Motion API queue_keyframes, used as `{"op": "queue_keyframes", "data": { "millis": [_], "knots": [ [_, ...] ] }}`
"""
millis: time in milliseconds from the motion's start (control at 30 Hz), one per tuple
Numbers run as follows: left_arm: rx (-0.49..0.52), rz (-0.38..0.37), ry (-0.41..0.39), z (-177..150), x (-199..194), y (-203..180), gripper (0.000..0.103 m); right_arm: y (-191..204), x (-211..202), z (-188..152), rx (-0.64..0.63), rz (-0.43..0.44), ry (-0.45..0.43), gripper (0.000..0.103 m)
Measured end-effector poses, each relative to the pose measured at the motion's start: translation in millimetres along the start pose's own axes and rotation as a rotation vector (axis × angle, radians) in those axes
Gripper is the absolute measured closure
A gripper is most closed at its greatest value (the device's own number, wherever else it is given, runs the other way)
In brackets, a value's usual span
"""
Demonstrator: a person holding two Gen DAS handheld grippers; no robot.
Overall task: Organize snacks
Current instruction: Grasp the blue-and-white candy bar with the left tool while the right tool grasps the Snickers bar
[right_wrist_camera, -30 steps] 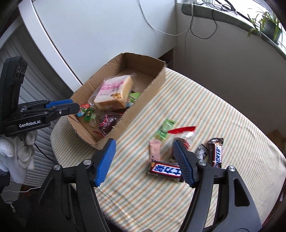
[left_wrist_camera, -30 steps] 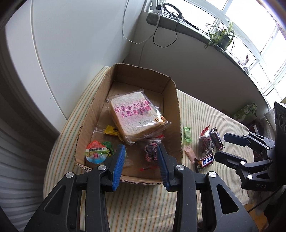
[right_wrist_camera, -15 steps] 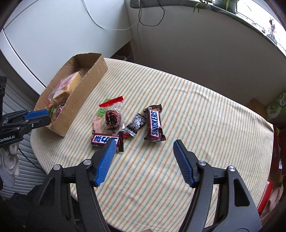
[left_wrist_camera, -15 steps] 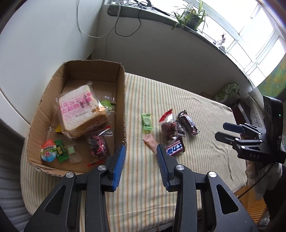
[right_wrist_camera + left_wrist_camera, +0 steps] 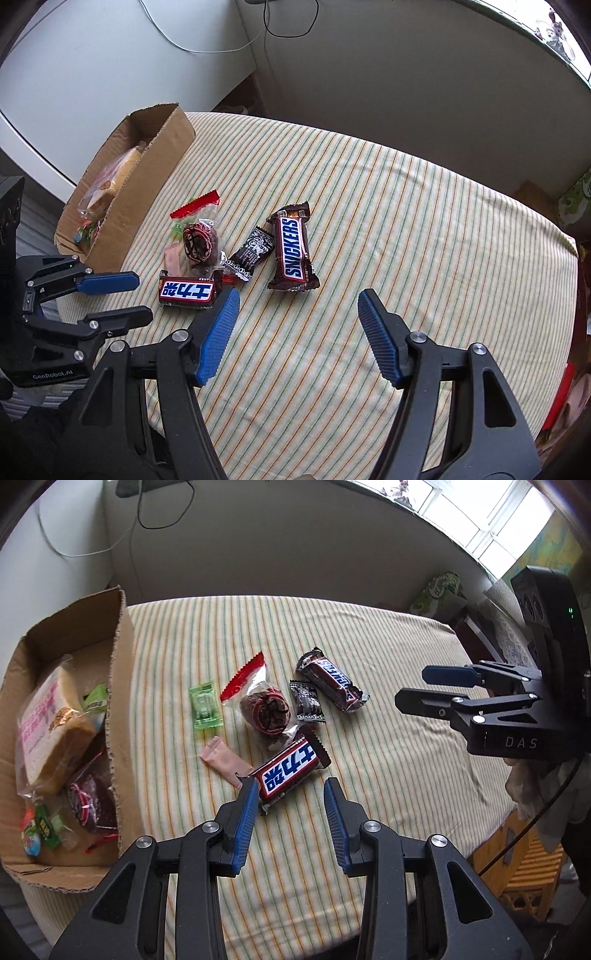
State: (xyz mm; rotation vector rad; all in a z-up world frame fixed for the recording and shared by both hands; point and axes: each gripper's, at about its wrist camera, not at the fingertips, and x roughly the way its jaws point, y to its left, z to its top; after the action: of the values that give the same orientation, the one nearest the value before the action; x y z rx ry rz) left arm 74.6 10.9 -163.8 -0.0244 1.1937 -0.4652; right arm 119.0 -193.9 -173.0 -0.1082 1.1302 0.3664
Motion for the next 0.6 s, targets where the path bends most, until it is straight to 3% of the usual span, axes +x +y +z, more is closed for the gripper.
{"op": "queue_keyframes", "data": {
  "millis": [167,300,600],
  "knots": [
    [0.093,0.009,0.069,6,20,-13,0.060,-5,12,7,0.016,0.023,0.023,0.034],
    [0.175,0.059,0.101,12,33,-22,0.060,-6,22,14,0.027,0.037,0.048,0.034],
    [0.233,0.110,0.131,21,49,-24,0.060,-1,45,31,0.018,0.043,0.075,0.034]
  ]
}}
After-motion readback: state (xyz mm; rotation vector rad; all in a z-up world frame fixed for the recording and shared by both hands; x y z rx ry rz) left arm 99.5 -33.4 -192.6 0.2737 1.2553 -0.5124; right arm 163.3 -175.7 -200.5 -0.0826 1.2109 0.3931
